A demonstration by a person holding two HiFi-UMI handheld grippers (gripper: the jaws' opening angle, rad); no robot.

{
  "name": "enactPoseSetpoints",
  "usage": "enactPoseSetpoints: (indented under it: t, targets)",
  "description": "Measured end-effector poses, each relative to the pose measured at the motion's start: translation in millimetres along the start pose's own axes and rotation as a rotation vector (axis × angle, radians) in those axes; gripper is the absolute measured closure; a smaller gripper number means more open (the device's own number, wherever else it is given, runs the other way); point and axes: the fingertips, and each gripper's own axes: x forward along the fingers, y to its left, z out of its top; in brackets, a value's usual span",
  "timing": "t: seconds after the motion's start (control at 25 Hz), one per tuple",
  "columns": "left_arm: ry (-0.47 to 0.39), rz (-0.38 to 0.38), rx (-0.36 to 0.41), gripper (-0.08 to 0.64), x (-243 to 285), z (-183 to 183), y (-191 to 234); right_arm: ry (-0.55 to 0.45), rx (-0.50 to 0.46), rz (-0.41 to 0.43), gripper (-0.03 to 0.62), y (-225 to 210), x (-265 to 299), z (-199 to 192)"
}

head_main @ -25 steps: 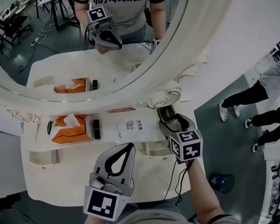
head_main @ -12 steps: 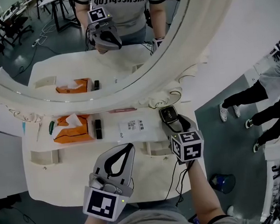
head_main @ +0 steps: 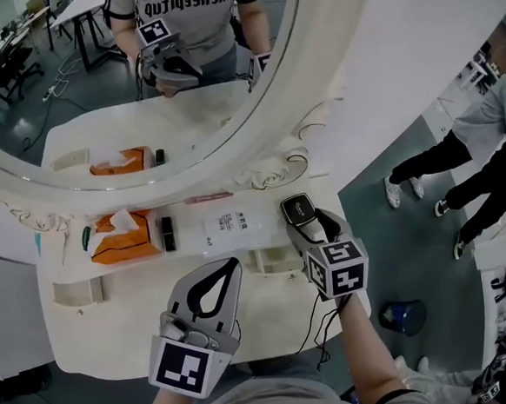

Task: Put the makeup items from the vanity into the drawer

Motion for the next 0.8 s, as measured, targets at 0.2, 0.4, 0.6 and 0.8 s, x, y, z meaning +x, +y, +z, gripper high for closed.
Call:
enactPoseSetpoints:
  t: [0.2,0.4,0.6,0.8]
  targets:
    - [-0.005,-0.043,0.014,0.551,-4,0,-11,-0.014,0.021,-0.02,0.295,4,-20,-6]
    - [-0.015,-0.084,0.027,0.551,-11,1,-20,-0.027,0.042,-0.039,0.296,11,-39,-13]
    - [-0.02,-0.118,0.035,0.551,-22,-1,-29,-0.031,0.06,-0.061,0.296,19,-56,-23]
    - [-0.024,-0.147,0.041,0.551,-33,-3,-35,-0.028,0.078,-0.079,0.295,28,-68,-35]
